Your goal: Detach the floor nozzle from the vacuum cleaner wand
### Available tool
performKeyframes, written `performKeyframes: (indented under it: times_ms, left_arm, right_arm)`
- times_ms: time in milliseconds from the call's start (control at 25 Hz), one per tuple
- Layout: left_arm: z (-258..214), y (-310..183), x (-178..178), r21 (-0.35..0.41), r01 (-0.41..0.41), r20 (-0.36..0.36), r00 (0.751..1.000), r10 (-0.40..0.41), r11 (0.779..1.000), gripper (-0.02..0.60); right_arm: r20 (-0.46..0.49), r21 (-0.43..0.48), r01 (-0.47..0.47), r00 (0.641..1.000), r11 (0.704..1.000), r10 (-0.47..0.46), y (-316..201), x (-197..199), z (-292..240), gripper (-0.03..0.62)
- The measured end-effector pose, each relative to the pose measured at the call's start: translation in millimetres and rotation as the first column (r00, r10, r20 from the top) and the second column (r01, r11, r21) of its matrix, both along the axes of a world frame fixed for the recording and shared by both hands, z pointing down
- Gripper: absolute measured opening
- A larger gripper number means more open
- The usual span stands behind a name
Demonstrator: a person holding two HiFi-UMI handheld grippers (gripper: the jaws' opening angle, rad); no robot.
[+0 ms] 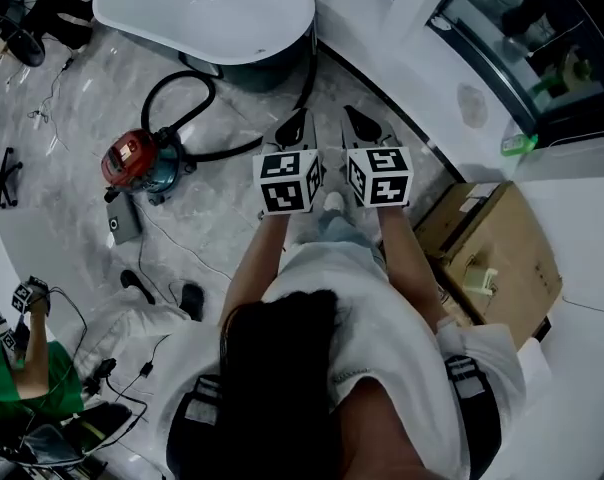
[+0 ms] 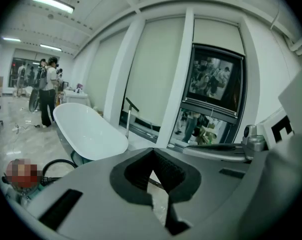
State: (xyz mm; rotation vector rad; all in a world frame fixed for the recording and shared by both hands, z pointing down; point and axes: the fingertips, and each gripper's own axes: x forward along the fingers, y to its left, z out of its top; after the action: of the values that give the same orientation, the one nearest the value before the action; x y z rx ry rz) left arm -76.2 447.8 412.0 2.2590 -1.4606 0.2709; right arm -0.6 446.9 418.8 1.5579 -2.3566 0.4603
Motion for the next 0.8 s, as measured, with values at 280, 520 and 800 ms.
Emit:
performKeyframes:
  times_ms: [280,520,800]
  left_arm:
    - [1,-38,16,0.008,0.045,0.002,0.999,-0.045,0.999,-0.004]
    - [3,-59,41,0.003,0.052,-0.012,0.999,-0.052,0.999,-0.005]
    - [11,-66,67,0.003,0.072,0.014,0.997,-0.072,0.997,-0.005]
  right_arm:
    - [0.008,0.007,0.026,1.0,1.0,-0.026,-41,17,-1,0.015]
    - [0.011,-0.006,0.045,0.999,0.999,-0.045,-59,37,7,0.015]
    - [0.017,-0.007,0.053,0.998,0.999,-0.053,-73,66,12,0.015]
